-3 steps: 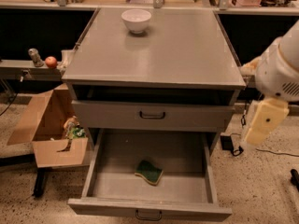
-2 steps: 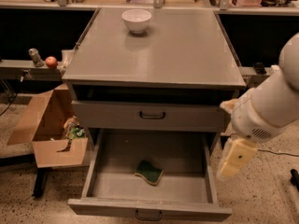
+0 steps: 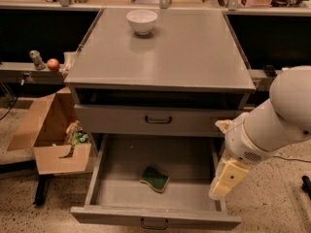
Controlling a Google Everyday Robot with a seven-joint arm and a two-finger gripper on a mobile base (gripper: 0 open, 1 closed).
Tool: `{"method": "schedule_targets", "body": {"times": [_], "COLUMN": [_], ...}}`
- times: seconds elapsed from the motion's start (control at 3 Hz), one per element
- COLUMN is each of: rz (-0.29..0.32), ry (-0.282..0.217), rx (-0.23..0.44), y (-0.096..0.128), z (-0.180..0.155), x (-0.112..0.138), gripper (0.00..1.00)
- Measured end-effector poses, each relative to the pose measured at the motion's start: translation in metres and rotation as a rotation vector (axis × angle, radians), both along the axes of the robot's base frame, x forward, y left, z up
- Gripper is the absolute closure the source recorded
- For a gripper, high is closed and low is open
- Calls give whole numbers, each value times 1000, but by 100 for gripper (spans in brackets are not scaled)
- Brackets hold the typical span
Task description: Pick sponge from middle drawer and place on counter
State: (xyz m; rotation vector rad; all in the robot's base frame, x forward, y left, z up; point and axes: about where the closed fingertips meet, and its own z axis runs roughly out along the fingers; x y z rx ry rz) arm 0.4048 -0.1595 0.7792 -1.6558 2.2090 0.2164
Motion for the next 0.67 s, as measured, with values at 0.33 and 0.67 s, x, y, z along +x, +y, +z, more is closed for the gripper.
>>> {"method": "schedule_targets", "body": {"times": [0.33,0.67], "rz": [-29,-36], "ry": [3,-4], "rx": [10,87], "y": [7,32], "z": [-25,-65], "x": [9,20], "gripper": [0,0]}}
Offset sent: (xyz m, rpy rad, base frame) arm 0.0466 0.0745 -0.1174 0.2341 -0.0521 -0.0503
